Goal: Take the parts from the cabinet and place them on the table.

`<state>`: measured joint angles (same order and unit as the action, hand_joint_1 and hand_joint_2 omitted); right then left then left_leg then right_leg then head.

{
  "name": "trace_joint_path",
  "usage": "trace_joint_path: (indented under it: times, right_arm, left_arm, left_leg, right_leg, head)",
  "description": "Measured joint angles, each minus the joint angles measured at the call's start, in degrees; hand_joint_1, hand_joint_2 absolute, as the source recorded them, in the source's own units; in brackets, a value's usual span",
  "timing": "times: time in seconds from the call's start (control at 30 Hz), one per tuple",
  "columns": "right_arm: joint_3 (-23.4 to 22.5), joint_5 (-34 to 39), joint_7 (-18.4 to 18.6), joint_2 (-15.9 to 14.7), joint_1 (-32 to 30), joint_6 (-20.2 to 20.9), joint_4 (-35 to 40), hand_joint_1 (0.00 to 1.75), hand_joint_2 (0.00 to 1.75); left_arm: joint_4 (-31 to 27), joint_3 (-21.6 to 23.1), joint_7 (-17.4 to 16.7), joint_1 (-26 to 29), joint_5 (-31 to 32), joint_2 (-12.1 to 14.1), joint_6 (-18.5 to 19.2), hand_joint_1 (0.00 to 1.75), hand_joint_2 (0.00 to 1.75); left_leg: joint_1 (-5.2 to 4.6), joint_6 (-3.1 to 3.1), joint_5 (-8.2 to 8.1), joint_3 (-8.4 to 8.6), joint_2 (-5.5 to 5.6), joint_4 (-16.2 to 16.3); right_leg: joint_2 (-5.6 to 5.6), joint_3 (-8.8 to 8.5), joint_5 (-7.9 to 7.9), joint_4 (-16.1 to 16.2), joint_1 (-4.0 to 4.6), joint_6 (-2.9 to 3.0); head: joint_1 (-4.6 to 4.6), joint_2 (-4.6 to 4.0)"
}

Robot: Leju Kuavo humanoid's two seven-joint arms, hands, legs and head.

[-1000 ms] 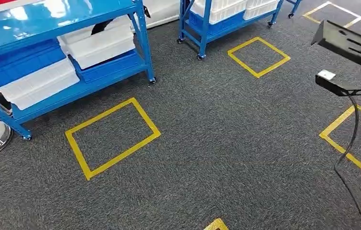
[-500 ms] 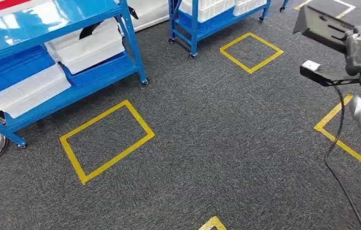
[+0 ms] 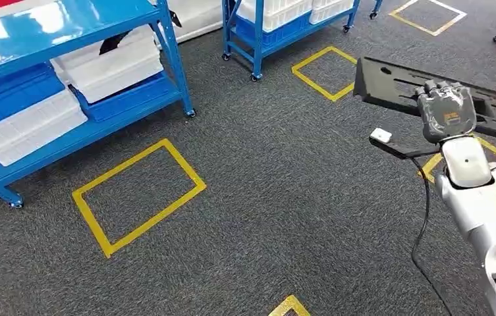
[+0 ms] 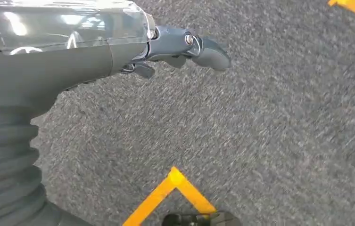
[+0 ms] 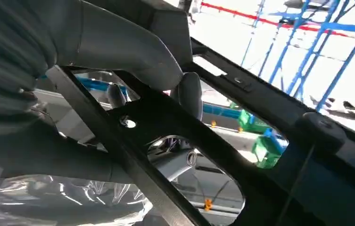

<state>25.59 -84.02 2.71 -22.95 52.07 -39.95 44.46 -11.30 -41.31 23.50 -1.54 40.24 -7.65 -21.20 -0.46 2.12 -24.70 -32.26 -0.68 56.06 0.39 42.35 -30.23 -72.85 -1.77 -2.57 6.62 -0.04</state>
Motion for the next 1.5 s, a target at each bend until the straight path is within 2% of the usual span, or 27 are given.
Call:
trace_joint_path:
  times: [0.07, 0.1, 0.13, 0.17, 0.27, 0.3, 0.4, 0.43, 0.47, 0.5, 0.57, 0.6, 0.63, 0.73, 0.77, 0.8, 0.87, 0.93, 0.97, 1.0, 1.1, 1.13, 1.27, 1.33, 1.43, 1.47, 1.5]
  right_arm:
    - [-1.00, 1.61, -1.54, -0.52, 0.17, 0.00, 1.22, 1.75, 1.75]
    - [-1.47, 2.60, -2.65, -0.90, 0.39, 0.00, 1.51, 1.75, 1.75]
    - [-1.79, 3.69, -4.04, -1.42, 0.71, -0.02, 1.85, 1.75, 1.75]
    - [-2.05, 4.44, -4.72, -1.88, 0.73, -0.02, 2.12, 1.75, 1.75]
    - [-2.53, 5.09, -5.51, -2.69, 0.82, -0.04, 2.84, 1.75, 1.75]
    - [-2.71, 5.09, -5.48, -2.93, 0.85, -0.04, 3.10, 1.75, 1.75]
    - [-2.77, 5.07, -5.22, -3.06, 1.12, -0.02, 3.54, 1.75, 1.75]
    - [-2.75, 5.52, -5.33, -3.15, 1.23, -0.02, 3.54, 1.75, 1.75]
    - [-2.75, 6.19, -5.48, -3.23, 1.36, -0.02, 3.54, 1.75, 1.75]
    - [-2.73, 6.71, -5.70, -3.43, 1.61, -0.02, 3.52, 1.75, 1.75]
    - [-2.69, 8.05, -6.43, -4.02, 2.43, -0.02, 3.52, 1.75, 1.75]
    - [-2.60, 9.02, -6.75, -4.37, 2.91, -0.02, 3.47, 1.75, 1.75]
    - [-2.56, 9.59, -6.99, -4.78, 3.53, -0.02, 3.34, 1.75, 1.75]
    - [-2.27, 10.12, -6.99, -5.85, 3.56, -0.02, 3.14, 1.75, 1.75]
    - [-2.18, 9.92, -6.51, -6.27, 3.50, -0.02, 3.12, 1.75, 1.75]
    - [-2.14, 9.44, -5.70, -6.60, 3.39, -0.02, 3.06, 1.75, 1.75]
    - [-2.01, 7.90, -3.68, -7.12, 3.60, -0.04, 2.84, 1.75, 1.75]
    - [-1.77, 6.93, -2.82, -7.10, 3.14, -0.04, 2.45, 1.75, 1.75]
    - [-1.55, 6.38, -2.53, -7.10, 2.79, -0.04, 2.16, 1.75, 1.75]
    - [-1.35, 5.99, -2.30, -7.10, 2.59, -0.04, 1.92, 1.75, 1.75]
    - [-1.18, 5.24, -1.85, -7.10, 2.66, -0.04, 1.72, 1.75, 1.75]
    - [-1.16, 5.05, -1.77, -7.10, 2.56, -0.04, 1.64, 1.75, 1.75]
    - [-1.03, 4.48, -1.88, -7.37, 2.62, -0.07, 1.55, 1.75, 1.75]
    - [-1.03, 4.46, -1.88, -7.37, 2.77, -0.07, 1.53, 1.75, 1.75]
    - [-0.98, 4.24, -1.96, -7.41, 2.81, -0.07, 1.53, 1.75, 1.75]
    - [-0.92, 3.97, -2.05, -7.48, 2.77, -0.07, 1.53, 1.75, 1.75]
    - [-0.78, 3.62, -2.05, -7.58, 2.68, -0.07, 1.53, 1.75, 1.75]
  left_arm:
    - [0.04, 0.00, -0.22, 0.11, 0.35, 0.00, -0.02, 0.00, 1.75]
    - [0.02, 0.00, -0.24, 0.15, 0.57, 0.11, -0.07, 0.00, 1.75]
    - [0.04, 0.02, -0.37, 0.04, 0.74, 0.24, -0.15, 0.00, 1.75]
    - [0.04, 0.02, -0.39, 0.20, 0.76, 0.44, -0.22, 0.00, 1.75]
    - [0.04, 0.02, -0.63, 0.37, 0.92, 0.83, -0.35, 0.00, 1.75]
    - [0.07, 0.02, -0.68, 0.38, 0.92, 0.90, -0.35, 0.00, 1.75]
    - [0.09, 0.02, -0.83, 0.39, 1.20, 1.03, -0.39, 0.00, 1.75]
    - [0.11, 0.04, -0.92, 0.40, 1.25, 1.05, -0.48, 0.00, 1.75]
    - [0.11, 0.02, -0.92, 0.45, 1.27, 1.03, -0.55, 0.00, 1.75]
    - [0.11, 0.02, -0.92, 0.49, 1.27, 1.03, -0.61, 0.00, 1.75]
    - [0.11, 0.04, -0.85, 0.53, 1.29, 1.05, -0.66, 0.00, 1.75]
    - [0.11, 0.02, -0.68, 0.60, 1.33, 1.29, -0.74, 0.00, 1.75]
    - [0.15, 0.04, -0.46, 0.60, 1.48, 1.44, -0.76, 0.00, 1.75]
    - [0.15, 0.07, 0.15, 0.68, 1.79, 1.70, -0.77, 0.00, 1.75]
    - [0.15, 0.09, 0.31, 0.66, 1.88, 1.75, -0.77, 0.00, 1.75]
    - [0.15, 0.09, 0.33, 0.63, 1.90, 1.77, -0.76, 0.00, 1.75]
    - [0.17, 0.11, 0.26, 0.72, 1.97, 1.81, -0.76, 0.00, 1.75]
    - [0.22, 0.11, -0.11, 0.76, 2.25, 1.81, -0.79, 0.00, 1.75]
    - [0.26, 0.13, -0.33, 0.77, 2.34, 1.81, -0.79, 0.00, 1.75]
    - [0.28, 0.15, -0.48, 0.76, 2.38, 1.81, -0.81, 0.00, 1.75]
    - [0.31, 0.18, -0.52, 0.66, 2.43, 1.77, -0.57, 0.00, 1.75]
    - [0.31, 0.18, -0.37, 0.60, 2.40, 1.95, -0.41, 0.00, 1.75]
    - [0.33, 0.17, 0.02, 0.35, 2.36, 2.01, -0.09, 0.00, 1.75]
    - [0.33, 0.17, 0.13, 0.26, 2.34, 2.16, -0.02, 0.00, 1.75]
    - [0.37, 0.20, 0.79, 0.20, 2.38, 2.12, 0.81, 0.00, 1.75]
    - [0.37, 0.20, 1.01, 0.20, 2.47, 2.12, 1.20, 0.00, 1.75]
    - [0.44, 0.24, 1.18, 0.19, 2.51, 2.10, 1.53, 0.00, 1.75]
  left_leg:
    - [0.21, -0.61, -0.91, -0.18, -0.26, 1.34]
    - [0.13, -0.96, -1.33, -0.57, -0.30, 1.99]
    - [-0.30, -1.31, -1.83, -1.04, -0.30, 3.23]
    - [-0.25, -1.43, -1.78, -1.17, -0.31, 2.96]
    - [-0.18, -2.15, -2.20, -1.23, -0.79, 3.18]
    - [0.03, -2.53, -3.52, -1.71, -0.30, 4.45]
    - [0.33, -3.16, -10.28, -7.10, 0.07, 17.27]
    - [0.35, -3.17, -11.29, -8.78, 0.08, 21.06]
    - [0.35, -3.11, -10.76, -9.06, 0.09, 21.59]
    - [0.35, -2.88, -9.09, -8.07, 0.12, 19.47]
    - [0.27, -1.99, -3.79, -3.36, 0.66, 9.58]
    - [0.05, -1.23, -1.94, -1.19, 1.99, 4.38]
    - [0.04, -1.07, -2.47, -0.41, 2.42, 3.51]
    - [-0.25, -0.89, -2.34, -0.56, 2.05, 2.88]
    - [-0.03, -0.50, -1.69, -0.22, 1.78, 1.74]
    - [0.33, -0.50, -0.93, 0.28, 1.33, 0.76]
    - [0.05, 0.19, -0.45, 0.33, 1.02, -0.04]
    - [-0.05, 0.28, -0.55, 0.14, 0.64, 0.32]
    - [-0.05, 0.29, -0.64, 0.00, 0.40, 0.56]
    - [-0.04, 0.25, -0.73, -0.09, 0.23, 0.74]
    - [-0.02, -0.23, -1.60, -0.25, -0.22, 2.12]
    - [-0.20, -0.53, -1.80, -0.55, -0.32, 2.29]
    - [-0.50, -1.28, -1.97, -0.89, -0.78, 2.76]
    - [-0.41, -2.00, -3.00, -1.19, -0.45, 3.60]
    - [0.10, -2.75, -9.85, -6.52, 0.11, 16.07]
    - [0.13, -2.78, -10.99, -8.17, 0.11, 19.68]
    - [0.14, -2.73, -10.78, -8.99, 0.11, 21.32]
  right_leg:
    - [-1.19, -5.45, 5.00, 10.24, -0.39, -0.52]
    - [-2.23, -6.52, 3.88, 12.34, -0.21, -0.46]
    - [-1.40, -6.34, 4.36, 12.79, 0.05, 0.57]
    - [-1.26, -6.15, 4.18, 12.36, 0.07, 1.13]
    - [-0.74, -5.99, 4.47, 12.57, -0.03, 2.19]
    - [-0.63, -6.03, 4.56, 12.64, -0.03, 2.48]
    - [-0.06, -5.85, 4.63, 12.65, 0.09, 2.86]
    - [0.16, -5.83, 4.64, 12.63, 0.16, 2.87]
    - [0.39, -5.85, 4.64, 12.63, 0.20, 2.87]
    - [0.64, -5.91, 4.64, 12.62, 0.25, 2.86]
    - [1.11, -6.12, 4.64, 12.63, 0.39, 2.86]
    - [1.21, -6.13, 4.66, 12.73, 0.16, 2.81]
    - [1.41, -5.94, 4.83, 12.72, 0.51, 2.43]
    - [1.94, -5.72, 5.55, 13.43, 0.04, 1.31]
    - [2.18, -5.89, 5.77, 13.77, 0.34, 0.80]
    - [1.55, -5.61, 4.99, 12.99, 0.12, 0.86]
    - [0.50, -2.69, 0.84, 6.52, 0.57, 0.72]
    - [0.43, 1.01, -2.34, -1.68, 0.45, 0.48]
    - [0.30, 1.89, -2.43, -3.52, 0.42, 0.33]
    - [0.17, 1.46, -1.54, -2.68, 0.35, 0.23]
    - [-1.03, -6.41, 5.11, 11.80, -0.07, 0.05]
    - [-1.74, -6.60, 3.53, 12.16, 0.26, 0.51]
    - [-0.69, -6.11, 4.27, 12.54, 0.48, 1.70]
    - [-0.54, -6.28, 4.55, 12.95, 0.09, 2.34]
    - [-0.05, -6.13, 4.64, 12.95, 0.19, 2.75]
    - [0.11, -6.08, 4.64, 12.94, 0.24, 2.75]
    - [0.36, -6.11, 4.64, 12.92, 0.30, 2.75]
  head:
    - [0.00, 0.00]
    - [0.00, 0.00]
    - [0.09, 0.00]
    - [0.06, 0.00]
    - [0.07, 0.00]
    - [0.04, 0.02]
    - [0.07, 0.02]
    - [0.07, 0.00]
    - [0.07, 0.00]
    - [0.07, 0.02]
    - [0.07, 0.00]
    - [0.07, 0.02]
    - [0.07, 0.02]
    - [0.07, 0.00]
    - [0.07, 0.02]
    - [0.07, 0.00]
    - [0.05, 0.00]
    - [0.02, 0.02]
    - [0.02, 0.00]
    - [0.02, 0.00]
    - [0.02, 0.02]
    - [0.02, 0.02]
    - [0.04, 0.00]
    - [0.02, 0.00]
    - [0.07, 0.00]
    - [0.07, 0.00]
    - [0.07, 0.02]
